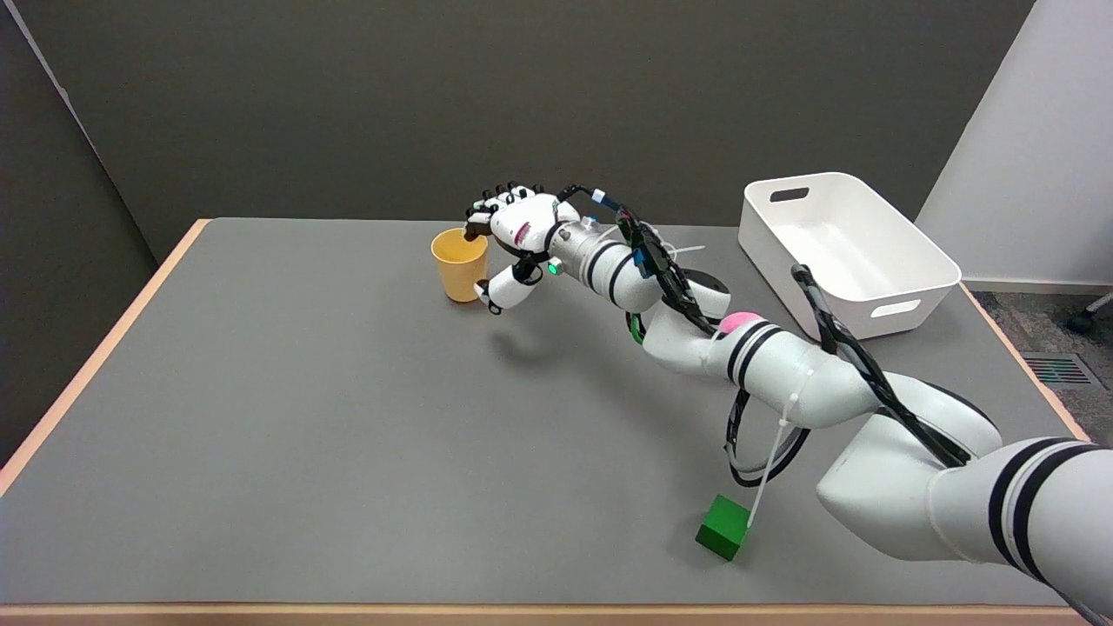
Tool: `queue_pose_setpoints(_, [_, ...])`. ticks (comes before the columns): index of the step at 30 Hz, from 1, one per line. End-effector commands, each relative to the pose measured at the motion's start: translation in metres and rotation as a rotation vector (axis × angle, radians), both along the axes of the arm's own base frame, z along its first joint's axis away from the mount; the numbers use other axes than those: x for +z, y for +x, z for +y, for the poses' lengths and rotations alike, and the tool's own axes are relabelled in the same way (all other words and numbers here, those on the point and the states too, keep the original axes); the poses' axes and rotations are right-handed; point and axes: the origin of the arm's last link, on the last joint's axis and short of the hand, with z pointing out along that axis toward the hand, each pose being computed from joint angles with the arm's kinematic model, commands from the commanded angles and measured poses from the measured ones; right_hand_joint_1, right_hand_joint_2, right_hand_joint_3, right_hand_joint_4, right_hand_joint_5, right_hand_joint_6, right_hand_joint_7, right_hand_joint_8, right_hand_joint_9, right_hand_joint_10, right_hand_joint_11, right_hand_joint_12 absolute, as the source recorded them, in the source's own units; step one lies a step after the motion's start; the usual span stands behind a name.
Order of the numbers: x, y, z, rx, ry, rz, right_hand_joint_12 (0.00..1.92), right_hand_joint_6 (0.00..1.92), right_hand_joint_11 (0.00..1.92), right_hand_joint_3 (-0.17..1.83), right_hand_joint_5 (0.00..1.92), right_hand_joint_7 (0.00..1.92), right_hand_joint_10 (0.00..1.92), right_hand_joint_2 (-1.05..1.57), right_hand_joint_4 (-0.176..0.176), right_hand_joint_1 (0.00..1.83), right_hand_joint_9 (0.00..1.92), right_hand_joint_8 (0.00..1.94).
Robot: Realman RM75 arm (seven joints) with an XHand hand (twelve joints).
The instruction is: Pick up the yellow cup.
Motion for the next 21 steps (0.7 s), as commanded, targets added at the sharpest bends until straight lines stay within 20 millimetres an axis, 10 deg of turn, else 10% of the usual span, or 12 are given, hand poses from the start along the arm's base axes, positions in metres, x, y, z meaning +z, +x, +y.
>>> queue_pose_setpoints(1, [-0.0116, -0.0132, 0.0007, -0.034, 0.025, -0.001, 0.78, 0.63, 0.00, 1.04, 0.23, 0.06, 0.53, 0.65, 0.083, 0.75, 0.01, 0.28])
queue_pose_setpoints(11, [-0.0180, -0.0194, -0.0004, -0.058, 0.022, -0.006, 0.75, 0.74, 0.00, 0.87, 0.28, 0.10, 0.47, 0.76, 0.113, 0.62, 0.04, 0.22])
queue_pose_setpoints(17, [-0.0187, -0.0185, -0.0007, -0.056, 0.024, -0.006, 0.75, 1.10, 0.00, 0.89, 0.29, 0.12, 0.47, 0.80, 0.146, 0.70, 0.06, 0.22])
queue_pose_setpoints(19, [-0.0199, -0.0178, -0.0007, -0.053, 0.026, -0.002, 0.77, 1.63, 0.00, 0.45, 0.42, 0.11, 0.50, 1.16, 0.170, 0.69, 0.05, 0.29])
queue_pose_setpoints(21, [-0.0201, -0.0171, -0.0009, -0.050, 0.025, 0.006, 0.76, 1.74, 0.00, 0.30, 0.48, 0.12, 0.51, 1.26, 0.176, 0.71, 0.05, 0.28])
